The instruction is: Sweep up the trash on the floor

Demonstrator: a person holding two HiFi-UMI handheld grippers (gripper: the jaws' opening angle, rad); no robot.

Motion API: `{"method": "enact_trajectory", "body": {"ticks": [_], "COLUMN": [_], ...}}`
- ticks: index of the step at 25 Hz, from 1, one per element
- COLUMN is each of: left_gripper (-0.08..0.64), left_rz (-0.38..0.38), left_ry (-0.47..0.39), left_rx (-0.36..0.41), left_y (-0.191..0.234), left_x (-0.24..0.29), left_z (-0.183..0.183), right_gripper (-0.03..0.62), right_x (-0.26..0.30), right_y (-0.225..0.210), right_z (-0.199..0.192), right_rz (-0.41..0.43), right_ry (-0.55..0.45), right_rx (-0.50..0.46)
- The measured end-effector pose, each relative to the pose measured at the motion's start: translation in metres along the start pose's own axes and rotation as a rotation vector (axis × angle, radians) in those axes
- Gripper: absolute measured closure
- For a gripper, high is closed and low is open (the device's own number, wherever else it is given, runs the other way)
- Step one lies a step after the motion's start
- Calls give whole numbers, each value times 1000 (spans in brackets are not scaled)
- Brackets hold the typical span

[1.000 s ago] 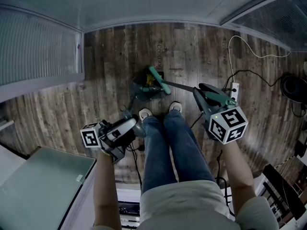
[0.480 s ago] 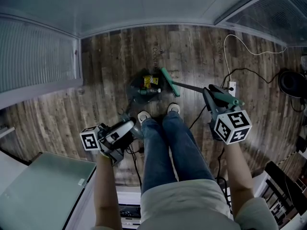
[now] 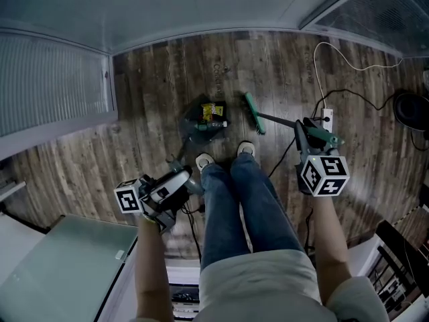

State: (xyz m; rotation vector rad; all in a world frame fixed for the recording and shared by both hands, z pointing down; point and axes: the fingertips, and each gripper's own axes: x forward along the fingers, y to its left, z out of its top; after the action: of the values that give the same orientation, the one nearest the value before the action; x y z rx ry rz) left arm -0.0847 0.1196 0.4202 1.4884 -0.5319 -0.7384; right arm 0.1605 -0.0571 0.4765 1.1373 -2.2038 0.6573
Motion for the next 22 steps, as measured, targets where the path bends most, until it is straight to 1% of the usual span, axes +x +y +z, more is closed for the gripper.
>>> {"method": "enact_trajectory", "body": {"ticks": [6,9,14,18,22], "left_gripper": [492,492,494,494,495], "left_rz": [17,10,25,33,48], "left_ry": [1,6,13,19,-1], "left_rx": [-6,-14,-21,-19,-32], "left_y": [0,-2,0,4,5], "left_x": [0,2,4,2,0], "left_z": [4,3,-2,-5,-5], "right_gripper": [499,499,499,499,499], "right_x": [3,1,-8,-9,-9], "right_y": [-14,-15,-14,-9,-3], "right_z": [-21,-37,-70,-79,-87], "right_rz": [-98,-125,-119,-103,-96], "right_ry": [-8,18,87,88,106], "right_rx": [12,-3,-12,2,-17]}}
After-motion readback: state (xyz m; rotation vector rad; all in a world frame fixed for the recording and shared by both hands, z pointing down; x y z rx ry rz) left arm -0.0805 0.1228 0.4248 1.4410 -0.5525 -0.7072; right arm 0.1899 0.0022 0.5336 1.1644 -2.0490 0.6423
